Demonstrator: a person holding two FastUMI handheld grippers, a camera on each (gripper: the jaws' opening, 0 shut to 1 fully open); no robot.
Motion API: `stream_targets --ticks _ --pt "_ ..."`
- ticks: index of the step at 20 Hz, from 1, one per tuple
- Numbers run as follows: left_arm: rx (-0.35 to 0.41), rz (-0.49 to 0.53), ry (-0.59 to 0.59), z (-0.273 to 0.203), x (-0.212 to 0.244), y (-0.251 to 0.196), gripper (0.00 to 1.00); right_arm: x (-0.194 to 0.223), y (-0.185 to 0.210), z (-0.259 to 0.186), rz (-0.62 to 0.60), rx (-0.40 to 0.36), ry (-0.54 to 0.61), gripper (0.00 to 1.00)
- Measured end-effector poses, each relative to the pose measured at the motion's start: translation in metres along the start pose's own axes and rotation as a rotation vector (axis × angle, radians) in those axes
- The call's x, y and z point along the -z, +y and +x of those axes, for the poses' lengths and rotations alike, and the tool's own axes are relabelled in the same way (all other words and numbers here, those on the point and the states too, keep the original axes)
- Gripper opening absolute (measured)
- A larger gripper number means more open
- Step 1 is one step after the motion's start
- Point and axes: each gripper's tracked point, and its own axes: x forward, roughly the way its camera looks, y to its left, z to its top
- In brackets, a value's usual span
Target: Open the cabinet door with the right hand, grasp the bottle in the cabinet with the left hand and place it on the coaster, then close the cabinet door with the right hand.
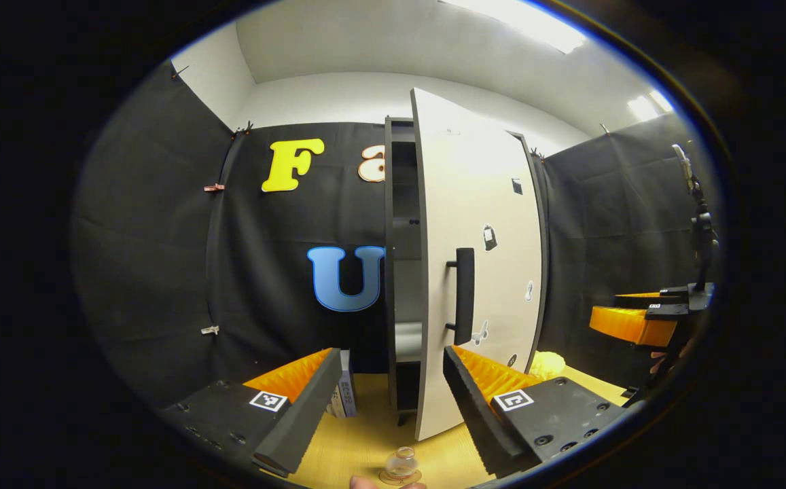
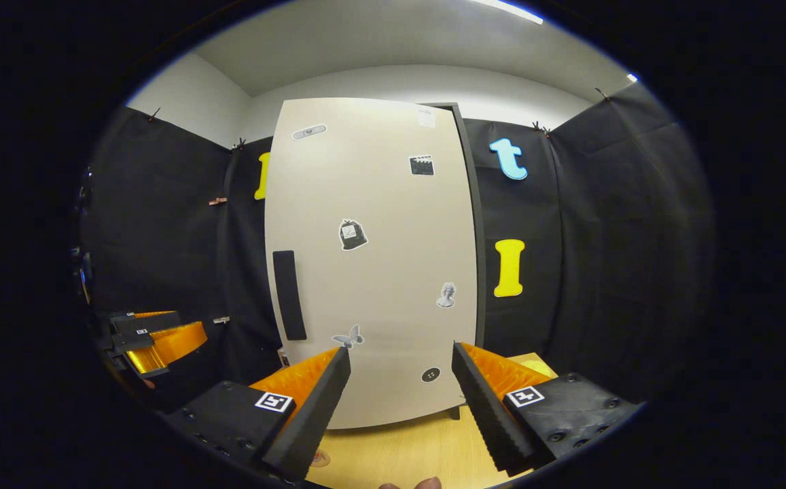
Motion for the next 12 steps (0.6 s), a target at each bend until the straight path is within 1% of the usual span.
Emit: stream_targets --ticks 4,12 --pt "0.002 -0.001 0.012 0.002 0.005 -0.003 0.94 -0.003 -0.01 -0.001 -0.021 0.028 -0.011 0.98" --pt "0.015 0.004 0.01 0.004 0.004 -0.013 0.95 -0.001 -0.023 -0.008 -0.021 0.058 -0.003 0.98"
